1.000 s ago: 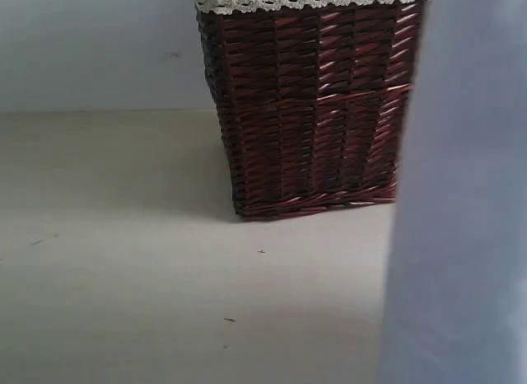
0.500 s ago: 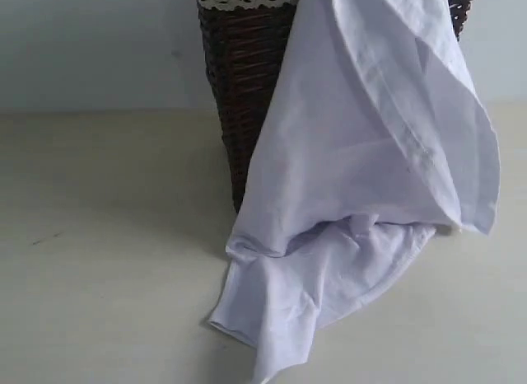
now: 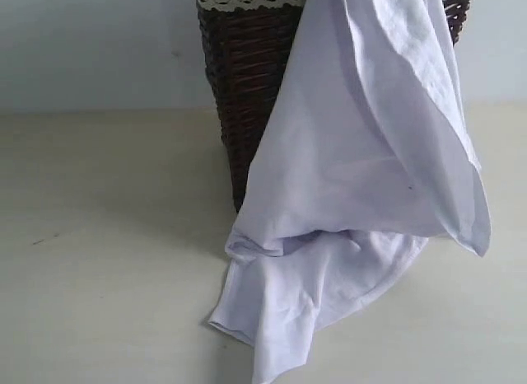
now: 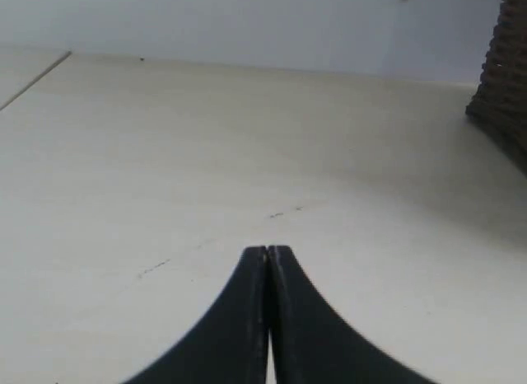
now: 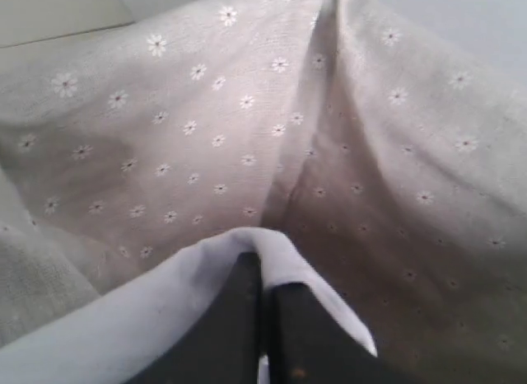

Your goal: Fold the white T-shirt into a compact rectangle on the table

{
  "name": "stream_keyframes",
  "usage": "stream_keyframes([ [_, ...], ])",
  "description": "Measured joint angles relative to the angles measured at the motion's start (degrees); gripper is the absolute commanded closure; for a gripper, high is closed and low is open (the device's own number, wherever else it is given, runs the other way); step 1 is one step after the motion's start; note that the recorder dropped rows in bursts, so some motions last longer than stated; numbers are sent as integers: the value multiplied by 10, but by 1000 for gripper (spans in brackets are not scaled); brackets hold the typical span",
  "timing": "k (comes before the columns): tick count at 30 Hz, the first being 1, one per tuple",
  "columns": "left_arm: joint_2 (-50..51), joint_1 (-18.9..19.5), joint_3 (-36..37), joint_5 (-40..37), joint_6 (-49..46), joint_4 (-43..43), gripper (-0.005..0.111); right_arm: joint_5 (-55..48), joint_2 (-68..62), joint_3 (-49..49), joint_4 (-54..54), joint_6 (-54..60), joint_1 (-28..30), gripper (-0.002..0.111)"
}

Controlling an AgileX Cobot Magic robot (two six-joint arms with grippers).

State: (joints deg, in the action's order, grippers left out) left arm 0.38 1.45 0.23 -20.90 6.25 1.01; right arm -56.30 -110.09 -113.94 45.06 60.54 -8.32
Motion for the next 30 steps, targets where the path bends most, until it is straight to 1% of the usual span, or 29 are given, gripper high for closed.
stream_keyframes([
  [3, 0, 0, 0, 0, 0, 0, 107, 15, 0, 1, -1, -1, 0, 108],
  [5, 0, 0, 0, 0, 0, 0, 107, -9, 8, 6, 22, 5, 0, 108],
  [7, 0, 0, 0, 0, 0, 0, 107, -42, 27, 15, 55, 34, -3, 108],
  [11, 0, 0, 0, 0, 0, 0, 107, -59, 120, 17, 93, 87, -22, 108],
  [14, 0, 0, 0, 0, 0, 0, 107, -101, 154, 17, 110, 106, -23, 108],
  [15, 0, 0, 0, 0, 0, 0, 107, -119, 154, 17, 126, 113, -23, 108],
  [18, 0, 0, 0, 0, 0, 0, 107, -137, 161, 17, 237, 158, -32, 108],
  [19, 0, 0, 0, 0, 0, 0, 107, -137, 167, 17, 268, 169, -42, 108],
  [21, 0, 0, 0, 0, 0, 0, 107, -137, 176, 17, 293, 178, -71, 108],
  [25, 0, 0, 0, 0, 0, 0, 107, -130, 181, 17, 284, 184, -154, 108],
  [28, 0, 0, 0, 0, 0, 0, 107, -83, 161, 17, 259, 186, -216, 108],
  [30, 0, 0, 0, 0, 0, 0, 107, -12, 138, 17, 261, 200, -253, 108],
])
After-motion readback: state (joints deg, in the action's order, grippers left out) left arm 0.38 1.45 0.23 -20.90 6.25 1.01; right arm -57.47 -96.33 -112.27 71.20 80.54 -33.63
